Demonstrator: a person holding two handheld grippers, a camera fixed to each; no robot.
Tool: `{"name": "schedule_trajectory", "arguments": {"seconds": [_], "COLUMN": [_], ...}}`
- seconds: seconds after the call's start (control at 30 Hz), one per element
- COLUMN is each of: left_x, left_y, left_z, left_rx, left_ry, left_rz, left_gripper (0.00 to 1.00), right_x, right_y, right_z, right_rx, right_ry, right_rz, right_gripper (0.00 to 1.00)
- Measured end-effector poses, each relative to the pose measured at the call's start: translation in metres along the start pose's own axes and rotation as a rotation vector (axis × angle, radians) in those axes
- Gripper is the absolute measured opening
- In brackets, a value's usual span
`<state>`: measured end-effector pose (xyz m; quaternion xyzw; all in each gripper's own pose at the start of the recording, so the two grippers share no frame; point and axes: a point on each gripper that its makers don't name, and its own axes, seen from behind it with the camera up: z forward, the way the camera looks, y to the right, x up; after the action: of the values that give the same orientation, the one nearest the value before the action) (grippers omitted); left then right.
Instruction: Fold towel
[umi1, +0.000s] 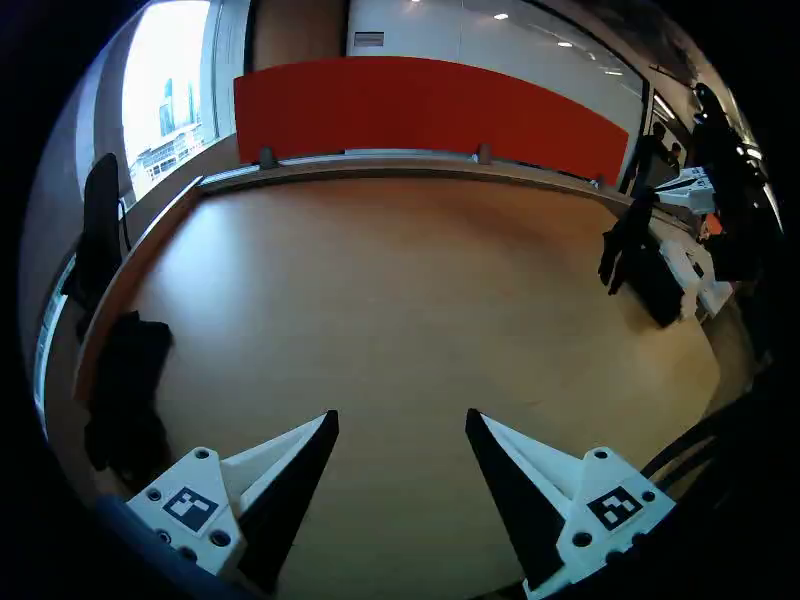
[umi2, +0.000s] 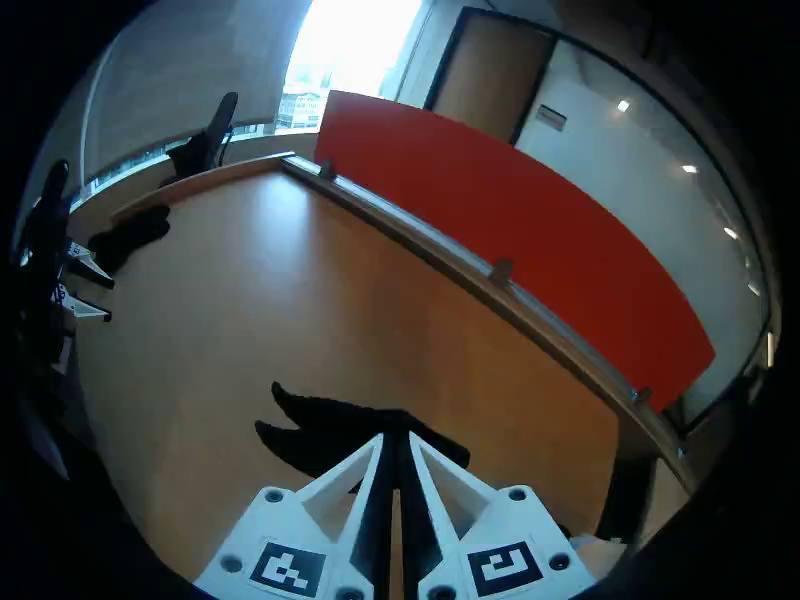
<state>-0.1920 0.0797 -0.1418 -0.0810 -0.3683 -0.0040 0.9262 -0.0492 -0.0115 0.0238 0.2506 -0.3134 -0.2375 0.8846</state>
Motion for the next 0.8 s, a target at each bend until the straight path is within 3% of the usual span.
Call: {"name": "schedule_trajectory", "arguments": {"seconds": [0.8], "left_x": [0.003], "left_y": [0.007], "left_z": [0.004], "left_rx": [0.025], "left_ry": [-0.015], "left_rz": [-0.009], "left_gripper": [0.94], "right_x": [-0.022], "right_y": [0.127], "right_z": [0.002], "right_rx": [-0.091], "right_ry": [-0.066], "right_rz": [0.012], "right_gripper": [0.05]}}
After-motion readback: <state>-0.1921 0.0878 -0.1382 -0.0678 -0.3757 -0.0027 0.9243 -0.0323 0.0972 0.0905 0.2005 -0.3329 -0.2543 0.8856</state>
